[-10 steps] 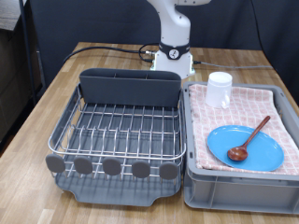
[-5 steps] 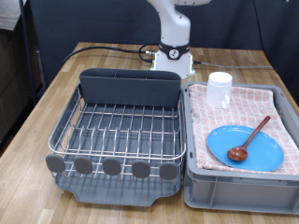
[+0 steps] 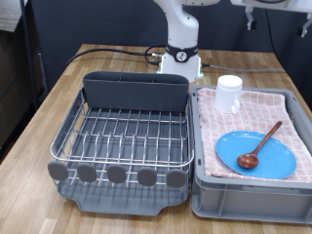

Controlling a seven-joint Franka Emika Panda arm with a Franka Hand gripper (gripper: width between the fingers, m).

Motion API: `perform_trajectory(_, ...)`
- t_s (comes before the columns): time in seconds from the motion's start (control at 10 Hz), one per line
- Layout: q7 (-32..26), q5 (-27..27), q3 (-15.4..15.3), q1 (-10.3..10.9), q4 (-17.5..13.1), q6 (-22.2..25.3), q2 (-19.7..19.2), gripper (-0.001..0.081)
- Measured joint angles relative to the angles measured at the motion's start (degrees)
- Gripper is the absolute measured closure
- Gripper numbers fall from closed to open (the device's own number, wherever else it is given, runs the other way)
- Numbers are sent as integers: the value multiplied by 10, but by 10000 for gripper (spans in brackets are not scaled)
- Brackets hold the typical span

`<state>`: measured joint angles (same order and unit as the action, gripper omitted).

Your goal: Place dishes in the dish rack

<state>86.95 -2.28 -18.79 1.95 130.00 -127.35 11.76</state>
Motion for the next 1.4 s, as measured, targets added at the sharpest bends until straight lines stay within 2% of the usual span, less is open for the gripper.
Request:
perform_trajectory(0.2,12,-33,-16,0,25,-44,-26,4)
perform_trajectory(0.3,12,-43,-20,0,27,-67,-41,4)
perform_trajectory(0.5,16,-45,-19,0,26,-64,-42,4)
perform_trajectory(0.7,74,-87,-28,0,24,-78,-63,4)
perform_trajectory(1.1,198,-179,-45,2,5,-122,-128,4)
perform_trajectory(1.4,237,-214,-44,4,-1,-167,-175,4)
